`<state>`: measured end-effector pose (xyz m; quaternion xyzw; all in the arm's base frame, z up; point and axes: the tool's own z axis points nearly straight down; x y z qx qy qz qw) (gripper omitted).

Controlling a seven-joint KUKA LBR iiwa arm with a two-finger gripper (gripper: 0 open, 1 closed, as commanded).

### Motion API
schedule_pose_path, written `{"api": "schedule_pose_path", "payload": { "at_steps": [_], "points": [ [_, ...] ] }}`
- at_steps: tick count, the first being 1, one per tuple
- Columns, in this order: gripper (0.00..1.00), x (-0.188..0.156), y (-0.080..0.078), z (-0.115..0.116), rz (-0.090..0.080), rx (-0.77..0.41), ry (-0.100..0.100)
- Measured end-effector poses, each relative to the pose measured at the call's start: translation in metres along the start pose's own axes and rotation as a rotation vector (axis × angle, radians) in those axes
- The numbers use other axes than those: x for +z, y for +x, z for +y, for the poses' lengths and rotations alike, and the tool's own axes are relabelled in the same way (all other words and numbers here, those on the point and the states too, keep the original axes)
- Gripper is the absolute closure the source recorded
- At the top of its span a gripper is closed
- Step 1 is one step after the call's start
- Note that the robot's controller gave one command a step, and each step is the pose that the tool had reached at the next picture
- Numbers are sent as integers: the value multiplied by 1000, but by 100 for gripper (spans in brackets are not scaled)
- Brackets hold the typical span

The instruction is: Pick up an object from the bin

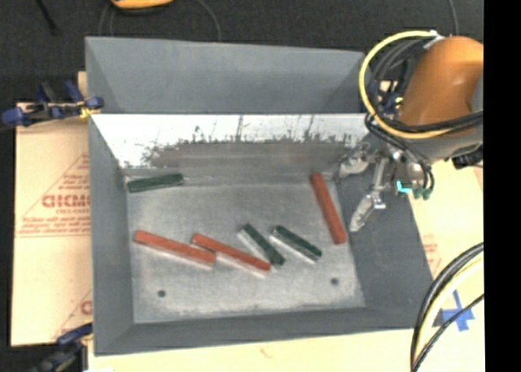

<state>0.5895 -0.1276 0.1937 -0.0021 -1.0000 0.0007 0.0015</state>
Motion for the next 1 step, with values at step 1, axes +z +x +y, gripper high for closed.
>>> {"api": "schedule_pose_path", "payload": {
  "at_steps": [1],
  "points": [
    [0, -5, -2, 0, -8, -3, 1]
  ]
}}
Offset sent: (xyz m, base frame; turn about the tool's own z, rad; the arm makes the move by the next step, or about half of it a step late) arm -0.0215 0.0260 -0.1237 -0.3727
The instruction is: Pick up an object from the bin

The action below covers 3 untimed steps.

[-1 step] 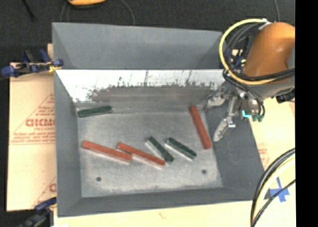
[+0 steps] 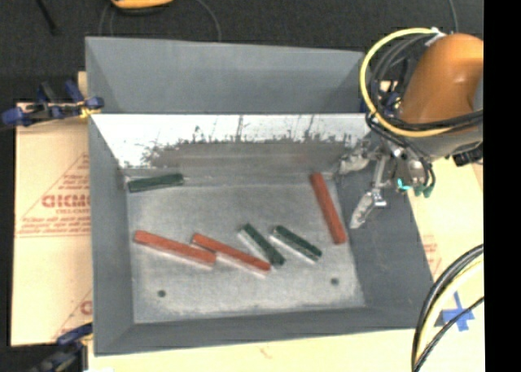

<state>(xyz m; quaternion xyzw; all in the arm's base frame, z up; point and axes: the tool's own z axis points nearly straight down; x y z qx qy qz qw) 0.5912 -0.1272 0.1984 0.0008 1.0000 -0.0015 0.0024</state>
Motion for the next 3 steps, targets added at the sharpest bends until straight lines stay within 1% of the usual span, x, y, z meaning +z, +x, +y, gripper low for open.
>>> {"api": "schedule_pose_path", "payload": {
  "at_steps": [1, 2, 3],
  "points": [
    [0, 26, 4, 5, -5, -82, 1],
    [0, 79, -2, 31, -2, -329, 0],
    [0, 100, 21, 46, 2, -377, -5]
  ]
}}
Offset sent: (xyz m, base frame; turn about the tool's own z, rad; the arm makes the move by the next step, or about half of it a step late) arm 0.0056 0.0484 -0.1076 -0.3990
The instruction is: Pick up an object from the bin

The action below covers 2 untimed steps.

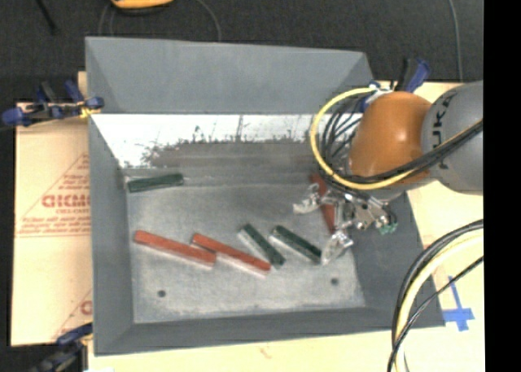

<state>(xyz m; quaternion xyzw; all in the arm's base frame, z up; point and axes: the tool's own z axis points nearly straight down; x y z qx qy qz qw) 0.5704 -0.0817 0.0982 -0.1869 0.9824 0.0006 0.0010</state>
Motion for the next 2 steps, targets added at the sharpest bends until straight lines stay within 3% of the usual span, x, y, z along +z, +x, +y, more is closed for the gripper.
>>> {"api": "schedule_pose_path", "payload": {
  "at_steps": [1, 2],
  "points": [
    [100, 19, -39, 1, 14, 303, 1],
    [100, 18, -39, 1, 14, 303, 1]
  ]
}}
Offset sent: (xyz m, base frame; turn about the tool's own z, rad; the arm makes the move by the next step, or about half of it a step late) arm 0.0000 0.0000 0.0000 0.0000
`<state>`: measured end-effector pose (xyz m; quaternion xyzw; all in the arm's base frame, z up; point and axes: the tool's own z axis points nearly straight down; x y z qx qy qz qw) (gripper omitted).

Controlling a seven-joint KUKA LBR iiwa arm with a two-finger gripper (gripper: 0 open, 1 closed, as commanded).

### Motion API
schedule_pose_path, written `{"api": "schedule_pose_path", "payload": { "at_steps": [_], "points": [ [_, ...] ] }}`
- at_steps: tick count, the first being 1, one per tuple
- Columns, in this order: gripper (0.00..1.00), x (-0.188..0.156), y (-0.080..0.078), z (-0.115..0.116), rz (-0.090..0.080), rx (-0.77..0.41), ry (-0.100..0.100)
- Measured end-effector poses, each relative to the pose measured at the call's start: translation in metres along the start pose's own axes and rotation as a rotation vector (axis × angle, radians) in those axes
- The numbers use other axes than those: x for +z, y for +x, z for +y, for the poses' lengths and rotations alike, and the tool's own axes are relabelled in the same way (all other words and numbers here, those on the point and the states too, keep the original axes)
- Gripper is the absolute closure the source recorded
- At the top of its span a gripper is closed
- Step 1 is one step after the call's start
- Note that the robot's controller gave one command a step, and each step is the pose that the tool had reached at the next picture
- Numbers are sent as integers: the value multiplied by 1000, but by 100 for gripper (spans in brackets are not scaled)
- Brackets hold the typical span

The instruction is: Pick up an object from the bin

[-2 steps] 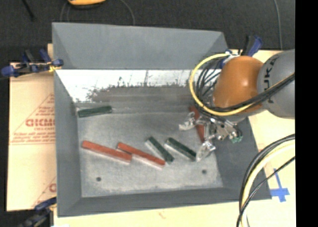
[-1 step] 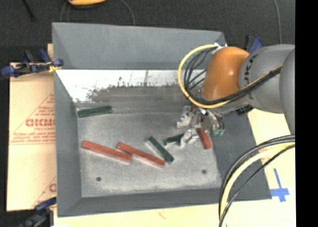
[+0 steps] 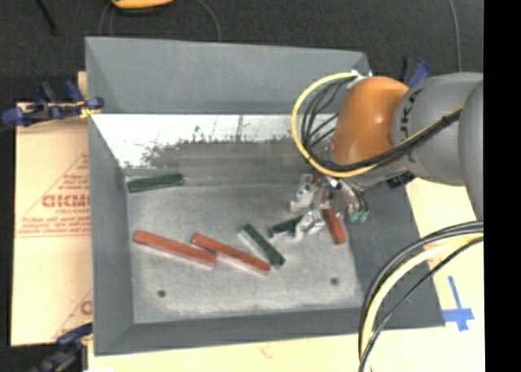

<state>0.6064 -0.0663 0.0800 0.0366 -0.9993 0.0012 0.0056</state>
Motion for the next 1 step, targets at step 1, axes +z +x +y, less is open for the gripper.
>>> {"api": "schedule_pose_path", "payload": {
  "at_steps": [1],
  "points": [
    [100, -137, 11, 40, -17, -61, 0]
  ]
}}
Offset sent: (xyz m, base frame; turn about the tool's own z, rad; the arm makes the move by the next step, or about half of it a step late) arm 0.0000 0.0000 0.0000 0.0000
